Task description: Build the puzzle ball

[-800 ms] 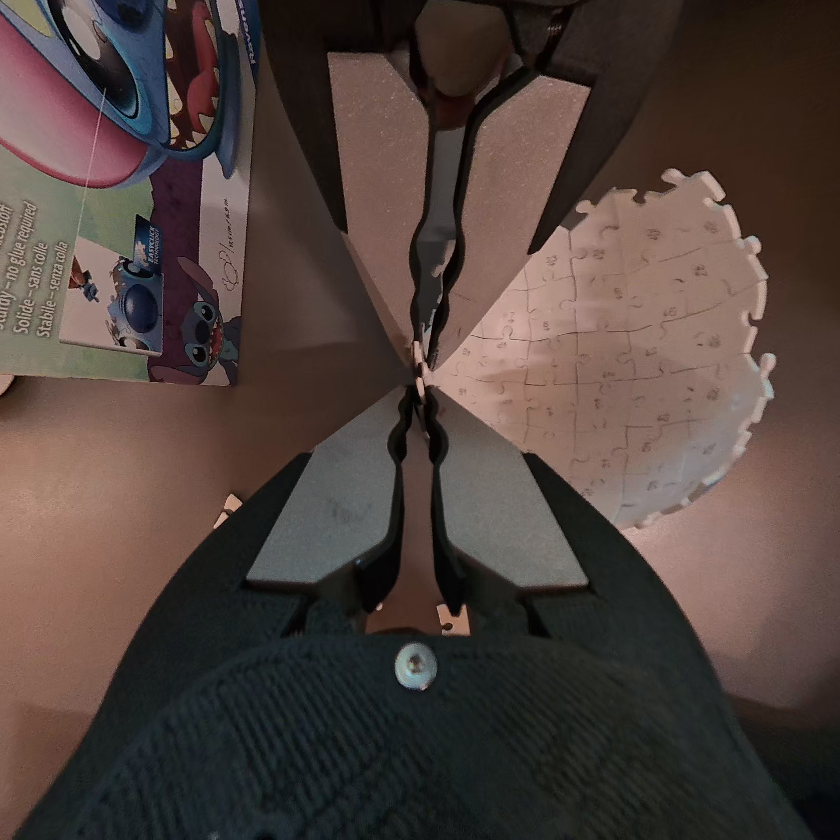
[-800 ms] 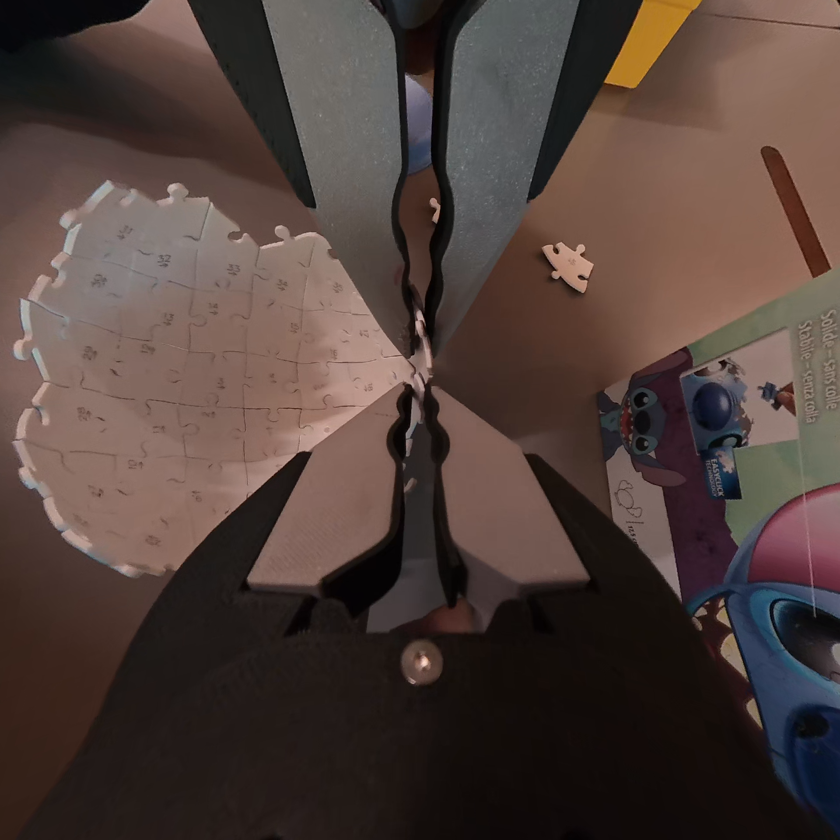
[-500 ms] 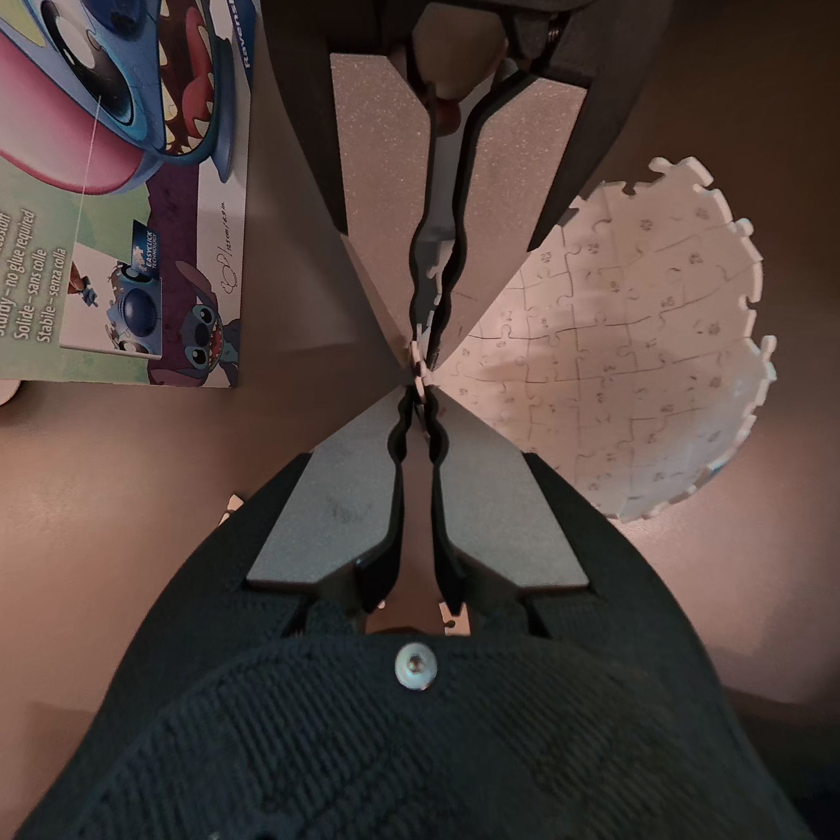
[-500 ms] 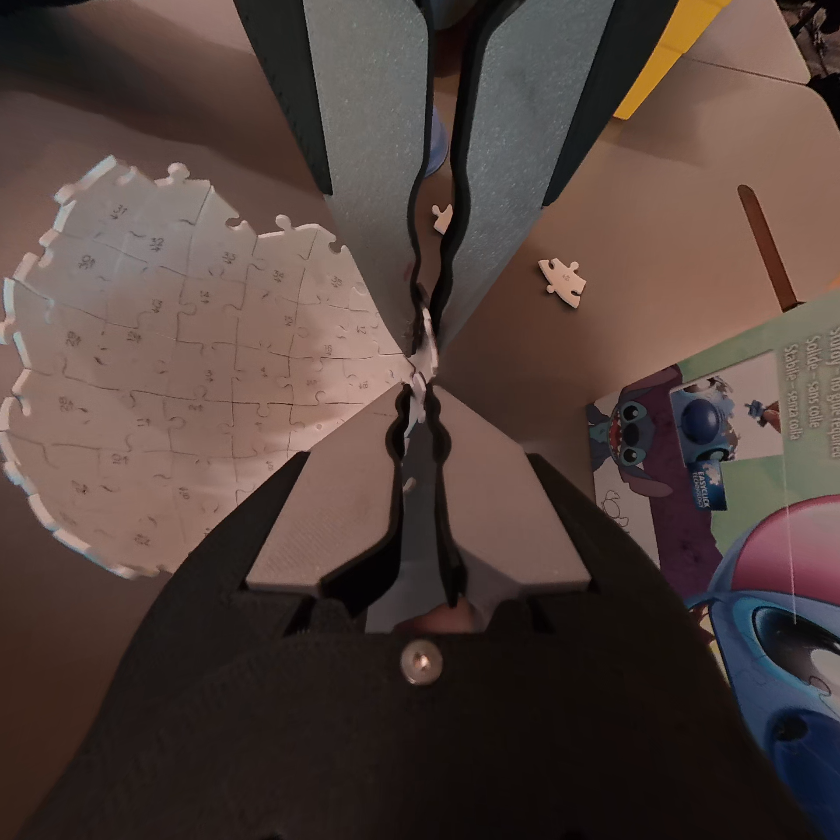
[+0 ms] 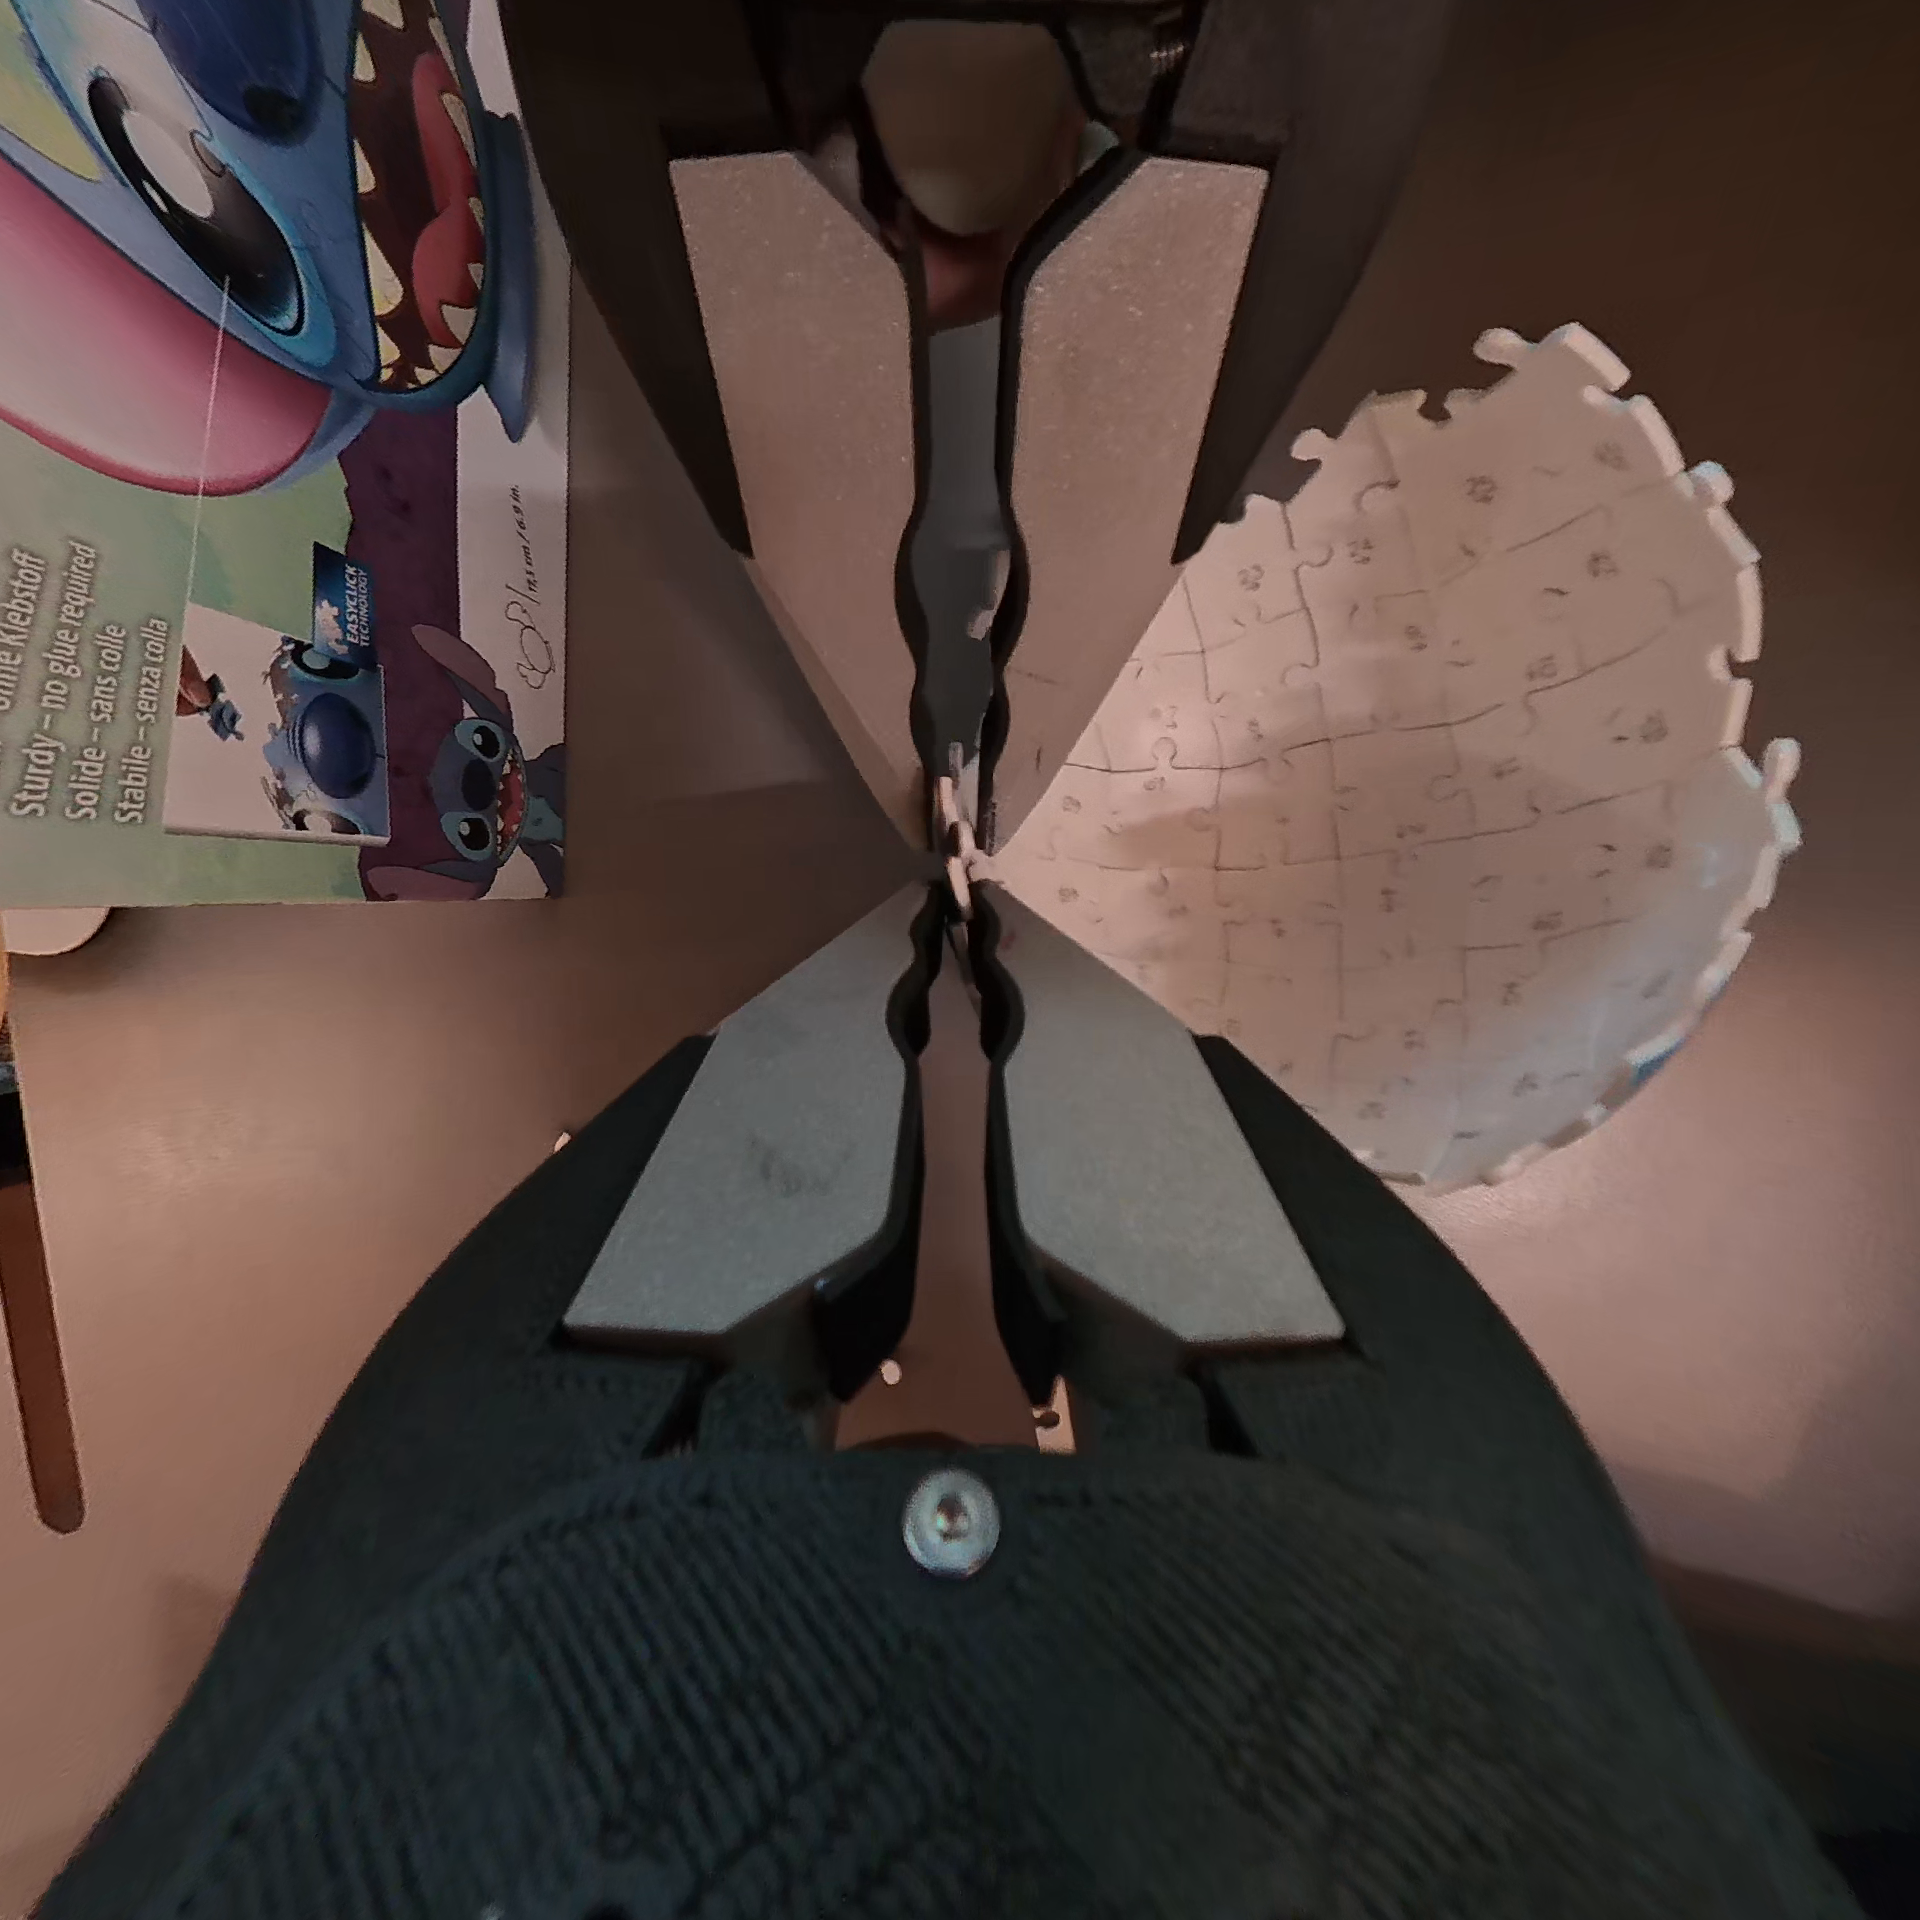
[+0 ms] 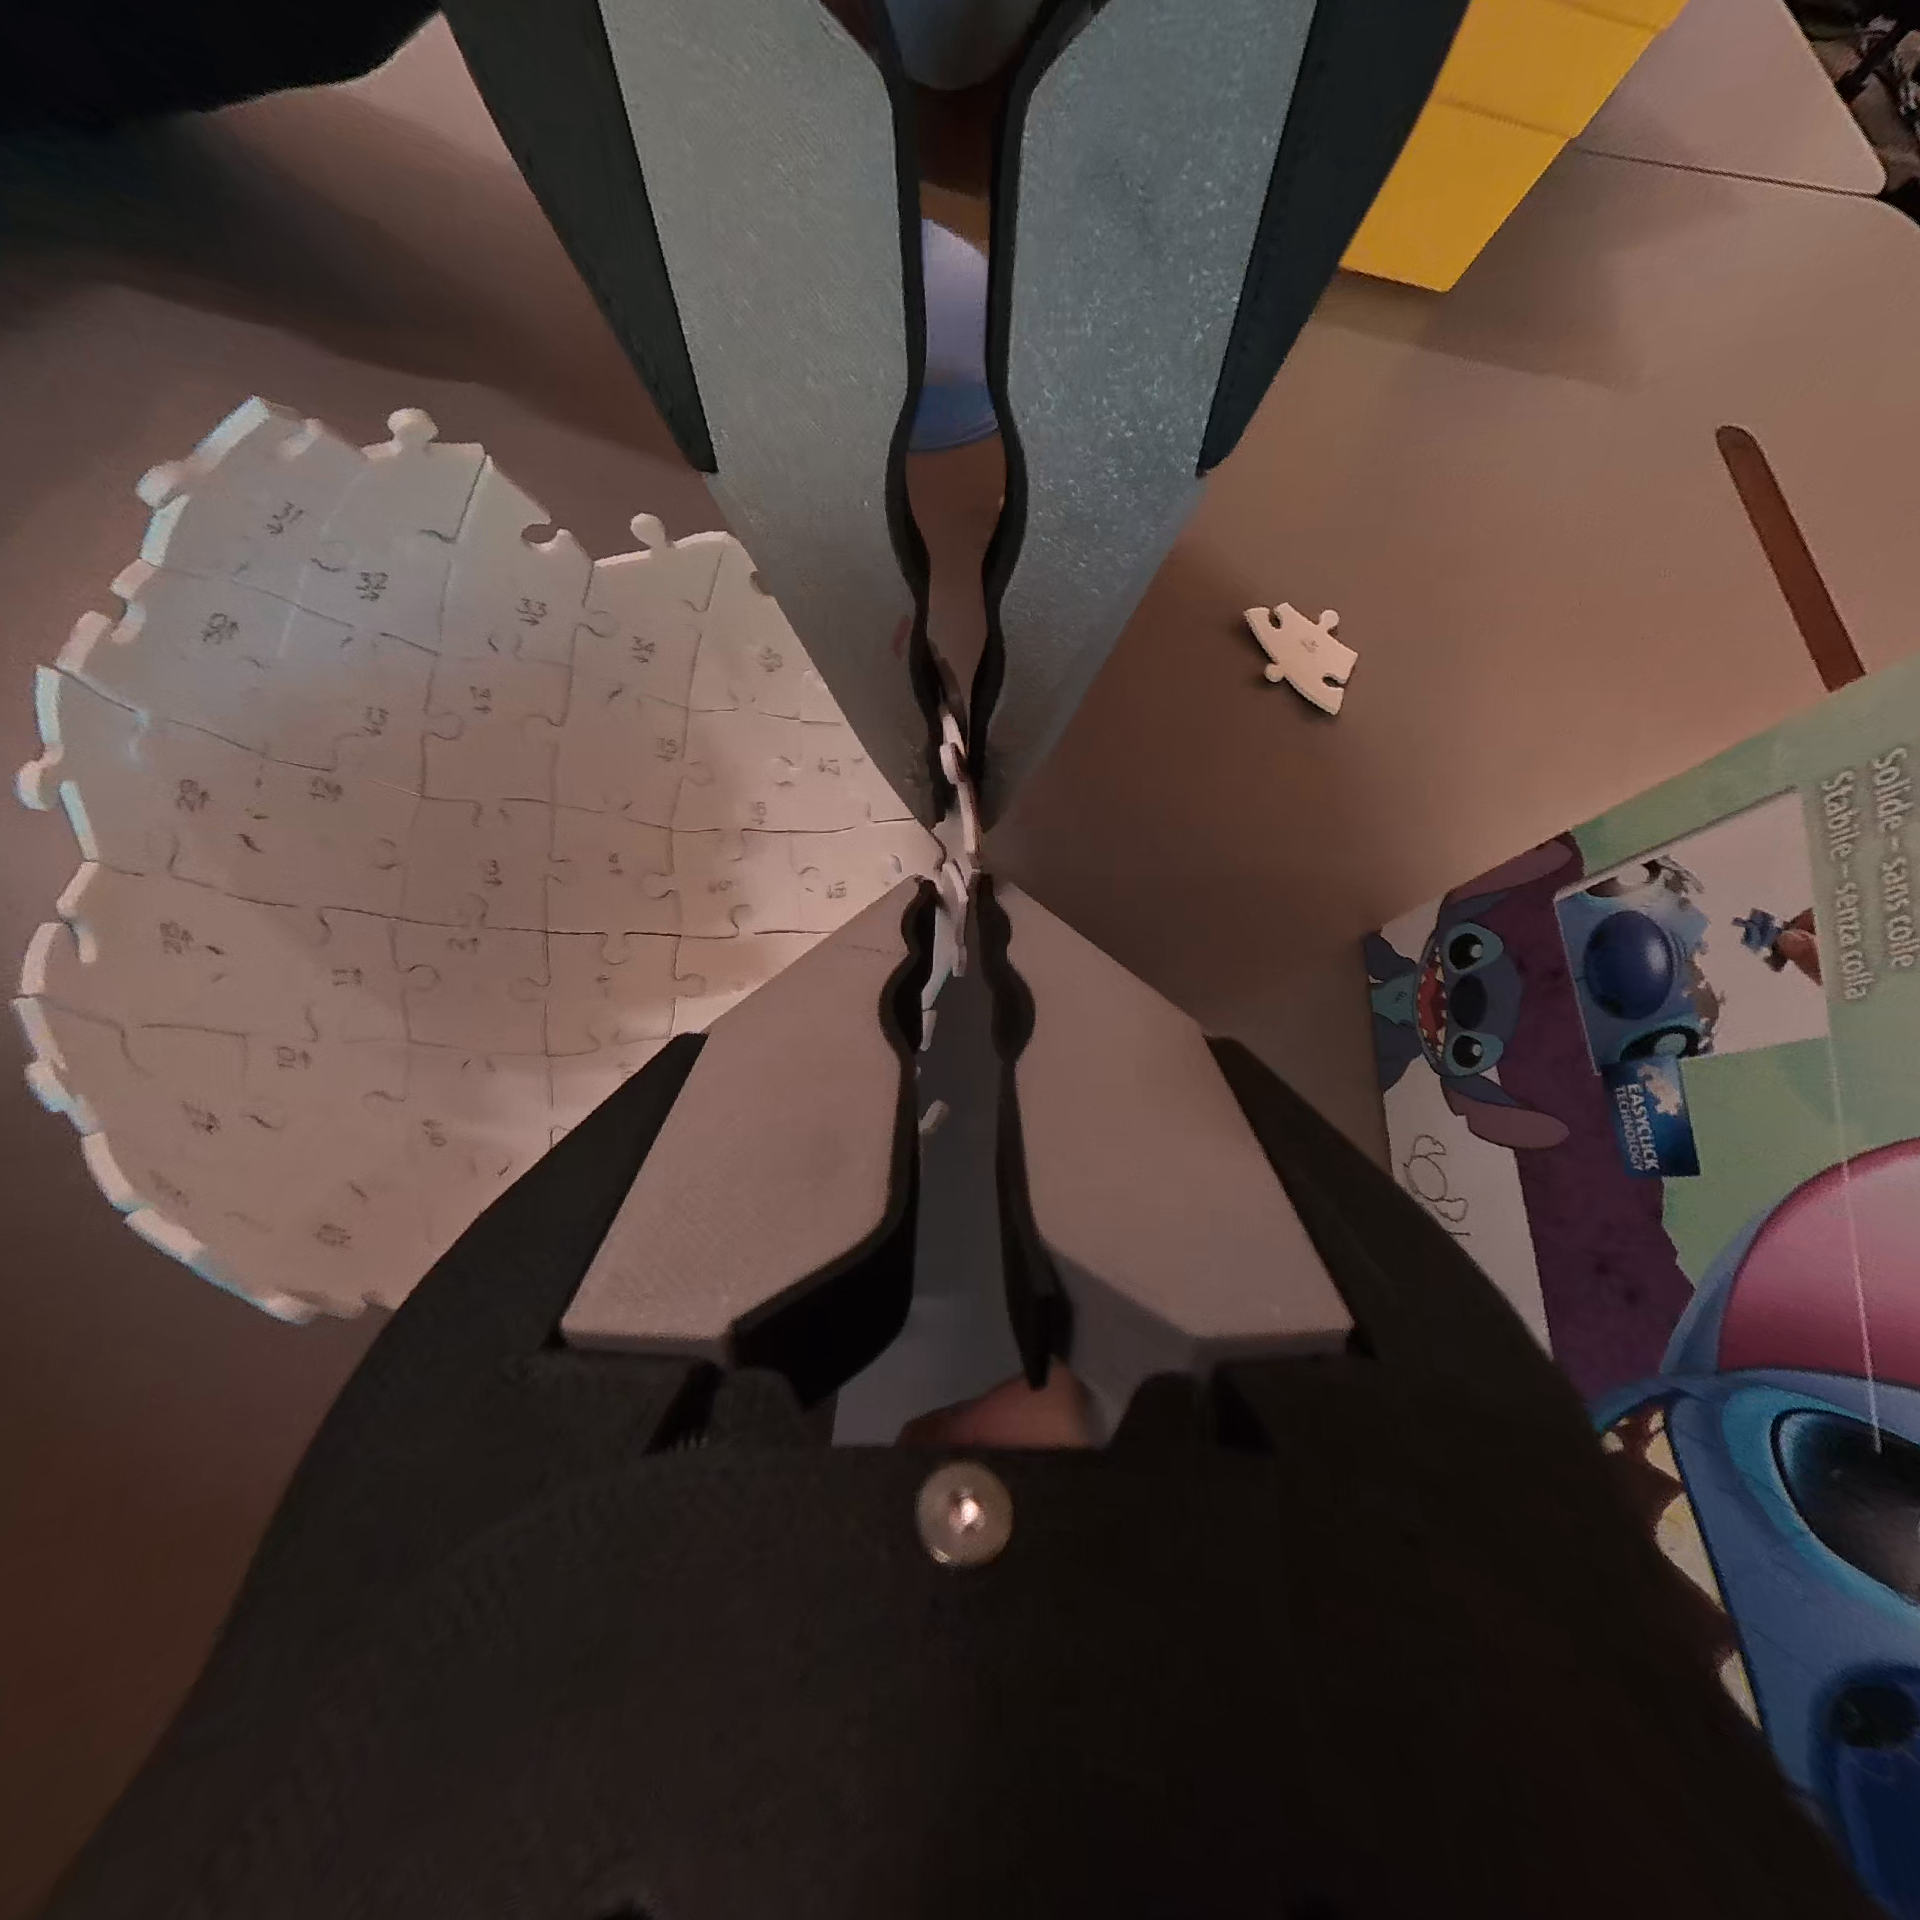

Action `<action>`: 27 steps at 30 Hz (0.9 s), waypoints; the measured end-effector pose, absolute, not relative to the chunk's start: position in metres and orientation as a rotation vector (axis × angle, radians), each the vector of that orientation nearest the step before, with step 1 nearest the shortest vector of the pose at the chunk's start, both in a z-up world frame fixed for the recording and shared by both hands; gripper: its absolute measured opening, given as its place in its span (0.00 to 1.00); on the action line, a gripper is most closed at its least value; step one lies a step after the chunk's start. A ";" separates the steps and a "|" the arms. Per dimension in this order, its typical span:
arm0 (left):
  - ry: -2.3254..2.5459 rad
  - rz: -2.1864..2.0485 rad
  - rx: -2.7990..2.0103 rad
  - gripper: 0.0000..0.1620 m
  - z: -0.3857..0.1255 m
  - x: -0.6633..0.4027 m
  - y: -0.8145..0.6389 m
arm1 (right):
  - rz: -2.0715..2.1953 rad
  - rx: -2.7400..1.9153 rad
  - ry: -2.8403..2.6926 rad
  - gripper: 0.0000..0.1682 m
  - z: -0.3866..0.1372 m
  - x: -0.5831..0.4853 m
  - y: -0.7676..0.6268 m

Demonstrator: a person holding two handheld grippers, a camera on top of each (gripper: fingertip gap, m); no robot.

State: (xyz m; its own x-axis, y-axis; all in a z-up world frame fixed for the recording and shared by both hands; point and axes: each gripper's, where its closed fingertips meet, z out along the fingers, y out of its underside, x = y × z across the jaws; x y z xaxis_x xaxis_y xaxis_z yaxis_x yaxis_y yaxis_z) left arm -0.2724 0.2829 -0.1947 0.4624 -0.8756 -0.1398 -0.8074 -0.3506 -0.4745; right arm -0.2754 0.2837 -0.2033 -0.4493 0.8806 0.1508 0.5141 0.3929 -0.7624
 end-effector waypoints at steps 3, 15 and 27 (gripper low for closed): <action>1.405 -0.190 -2.230 0.01 -0.195 -0.271 0.282 | 0.879 -1.187 -2.106 0.05 -0.204 -0.276 0.284; 1.421 -0.210 -2.227 0.01 -0.194 -0.270 0.279 | 0.948 -1.176 -2.139 0.01 -0.205 -0.275 0.278; 1.394 -0.215 -2.243 0.01 -0.193 -0.271 0.279 | 0.995 -1.234 -2.123 0.01 -0.204 -0.277 0.276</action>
